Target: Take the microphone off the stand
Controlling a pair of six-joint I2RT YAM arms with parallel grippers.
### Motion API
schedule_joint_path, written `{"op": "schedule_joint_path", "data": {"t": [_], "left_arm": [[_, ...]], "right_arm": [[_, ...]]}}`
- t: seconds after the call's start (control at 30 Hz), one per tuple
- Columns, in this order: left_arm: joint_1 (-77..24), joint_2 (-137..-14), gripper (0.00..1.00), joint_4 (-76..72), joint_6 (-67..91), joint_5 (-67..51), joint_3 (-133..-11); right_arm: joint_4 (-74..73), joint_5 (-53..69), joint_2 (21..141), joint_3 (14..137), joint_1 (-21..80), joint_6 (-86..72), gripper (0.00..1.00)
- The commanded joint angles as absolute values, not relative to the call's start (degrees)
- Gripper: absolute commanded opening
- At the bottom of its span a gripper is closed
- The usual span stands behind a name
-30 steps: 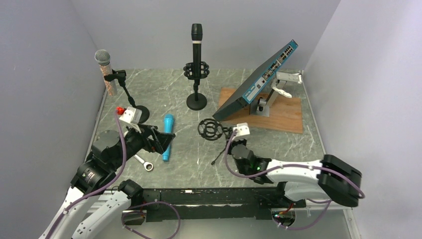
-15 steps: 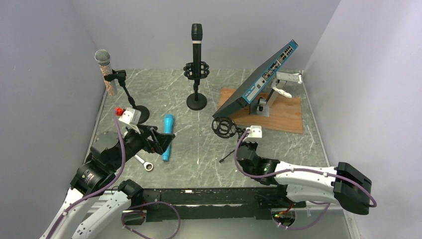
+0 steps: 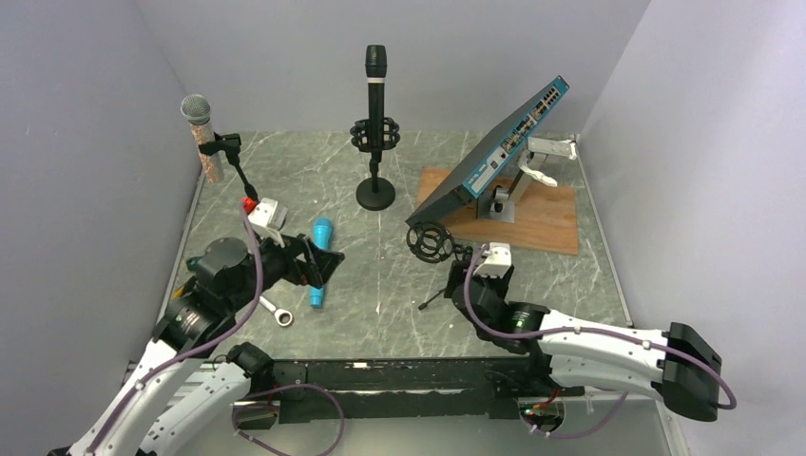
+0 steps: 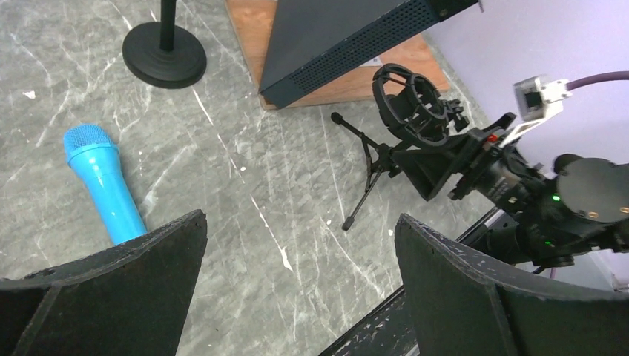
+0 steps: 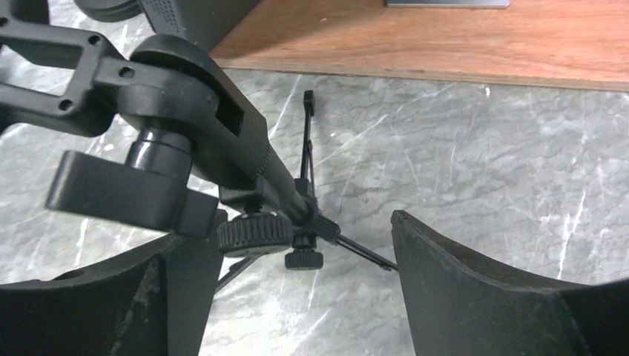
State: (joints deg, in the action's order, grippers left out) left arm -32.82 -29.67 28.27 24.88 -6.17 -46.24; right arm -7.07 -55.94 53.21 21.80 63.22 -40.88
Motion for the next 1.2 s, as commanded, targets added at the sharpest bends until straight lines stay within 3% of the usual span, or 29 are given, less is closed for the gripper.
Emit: {"op": "schedule_joint_path", "data": {"t": [0.0,0.23,0.63,0.8,0.97,1.17], "left_arm": [[-32.71,-35.23,0.99,24.90,24.54,-6.58,-49.72],[-32.23,-43.48,0.99,22.81,23.68,-7.56,-55.92],[-23.76,-60.90,0.99,23.43,22.39,-12.32,-80.63],[-19.64,-70.76,0.99,18.64,22.24,-20.14,-89.48],[-18.94,-78.79,0.99,11.94,19.69,-15.56,-95.78],[-17.24,-91.71,0.99,6.23,20.00,-18.26,-103.65]], "right_arm": [[-14.32,-49.55,47.92,23.70,63.76,-46.04,0.84],[-17.83,-41.17,40.88,25.55,63.68,-44.88,0.88],[-17.70,-34.21,27.72,24.35,63.71,-37.88,0.86],[-18.28,-35.08,25.25,23.87,63.72,-36.14,0.87],[-18.44,-36.17,22.19,22.94,63.73,-34.37,0.88],[-18.30,-35.53,15.25,20.51,63.73,-33.13,0.90]]}}
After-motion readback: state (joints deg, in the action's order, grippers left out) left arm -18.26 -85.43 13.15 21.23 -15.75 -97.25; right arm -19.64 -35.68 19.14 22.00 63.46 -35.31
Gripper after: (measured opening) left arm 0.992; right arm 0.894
